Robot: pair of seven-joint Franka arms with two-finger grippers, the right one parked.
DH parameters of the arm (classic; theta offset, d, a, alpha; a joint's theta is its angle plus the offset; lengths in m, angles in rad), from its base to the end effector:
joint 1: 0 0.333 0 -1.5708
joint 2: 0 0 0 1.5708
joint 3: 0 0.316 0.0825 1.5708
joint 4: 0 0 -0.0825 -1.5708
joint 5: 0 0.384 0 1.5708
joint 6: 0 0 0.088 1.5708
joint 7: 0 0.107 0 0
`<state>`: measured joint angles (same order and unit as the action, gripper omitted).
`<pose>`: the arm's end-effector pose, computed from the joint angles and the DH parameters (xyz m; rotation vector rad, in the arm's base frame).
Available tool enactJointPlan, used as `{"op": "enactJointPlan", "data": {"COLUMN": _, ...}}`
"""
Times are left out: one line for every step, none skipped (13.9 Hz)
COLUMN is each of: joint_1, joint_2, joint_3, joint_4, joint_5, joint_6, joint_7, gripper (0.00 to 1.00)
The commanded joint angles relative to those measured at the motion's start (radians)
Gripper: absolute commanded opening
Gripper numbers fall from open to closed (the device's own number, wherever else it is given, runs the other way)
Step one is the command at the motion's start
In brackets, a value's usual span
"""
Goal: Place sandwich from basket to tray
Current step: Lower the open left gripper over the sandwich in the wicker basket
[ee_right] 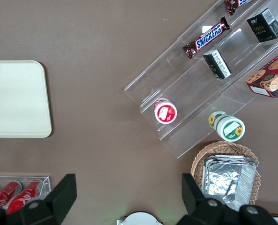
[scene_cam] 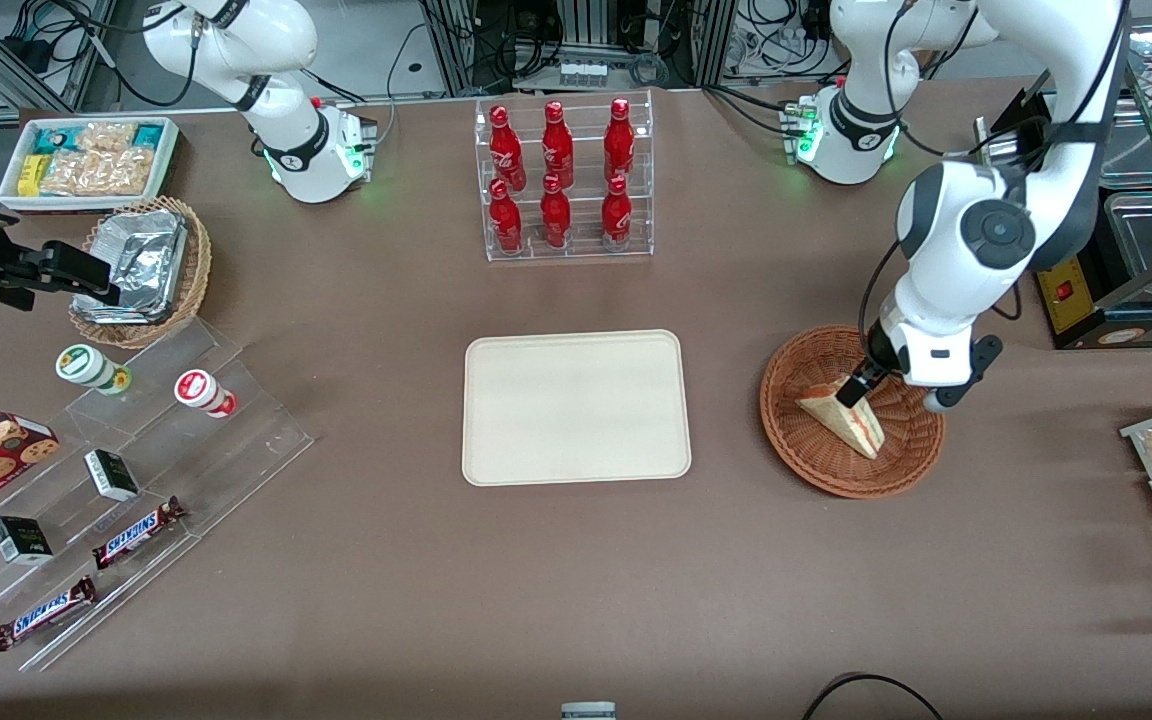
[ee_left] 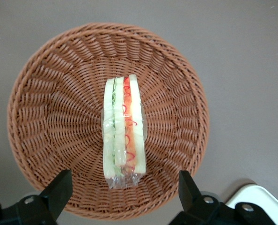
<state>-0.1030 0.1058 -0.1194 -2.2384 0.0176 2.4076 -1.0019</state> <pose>0.5291 -0.1192 0.3285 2.8774 1.1624 0.0813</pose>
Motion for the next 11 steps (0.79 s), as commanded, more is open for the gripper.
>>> {"op": "enactJointPlan", "data": {"joint_1": -0.006, "joint_2": 0.021, "joint_3": 0.006, "joint_4": -0.033, "joint_5": -0.005, "joint_6": 0.066, "joint_7": -0.024, "gripper": 1.00}}
{"op": "enactJointPlan", "data": {"joint_1": -0.006, "joint_2": 0.032, "joint_3": 0.006, "joint_4": -0.046, "joint_5": -0.005, "joint_6": 0.091, "joint_7": -0.026, "gripper": 1.00}}
{"op": "enactJointPlan", "data": {"joint_1": -0.006, "joint_2": 0.043, "joint_3": 0.006, "joint_4": -0.055, "joint_5": -0.005, "joint_6": 0.120, "joint_7": -0.029, "gripper": 1.00}}
{"op": "enactJointPlan", "data": {"joint_1": -0.006, "joint_2": 0.063, "joint_3": 0.006, "joint_4": -0.061, "joint_5": -0.005, "joint_6": 0.152, "joint_7": -0.040, "gripper": 1.00}}
{"op": "enactJointPlan", "data": {"joint_1": -0.006, "joint_2": 0.083, "joint_3": 0.006, "joint_4": -0.064, "joint_5": -0.005, "joint_6": 0.174, "joint_7": -0.040, "gripper": 1.00}}
{"op": "enactJointPlan", "data": {"joint_1": -0.006, "joint_2": 0.095, "joint_3": 0.006, "joint_4": -0.064, "joint_5": -0.004, "joint_6": 0.180, "joint_7": -0.040, "gripper": 1.00}}
{"op": "enactJointPlan", "data": {"joint_1": -0.006, "joint_2": 0.104, "joint_3": 0.007, "joint_4": -0.066, "joint_5": -0.001, "joint_6": 0.182, "joint_7": -0.040, "gripper": 1.00}}
{"op": "enactJointPlan", "data": {"joint_1": -0.006, "joint_2": 0.112, "joint_3": 0.007, "joint_4": -0.066, "joint_5": 0.001, "joint_6": 0.188, "joint_7": -0.040, "gripper": 1.00}}
{"op": "enactJointPlan", "data": {"joint_1": -0.006, "joint_2": 0.123, "joint_3": 0.007, "joint_4": -0.066, "joint_5": 0.002, "joint_6": 0.188, "joint_7": -0.040, "gripper": 0.97}}
{"op": "enactJointPlan", "data": {"joint_1": -0.006, "joint_2": 0.129, "joint_3": 0.007, "joint_4": -0.064, "joint_5": 0.004, "joint_6": 0.188, "joint_7": -0.040, "gripper": 0.83}}
{"op": "enactJointPlan", "data": {"joint_1": 0.000, "joint_2": 0.127, "joint_3": 0.007, "joint_4": -0.061, "joint_5": 0.004, "joint_6": 0.188, "joint_7": -0.038, "gripper": 0.51}}
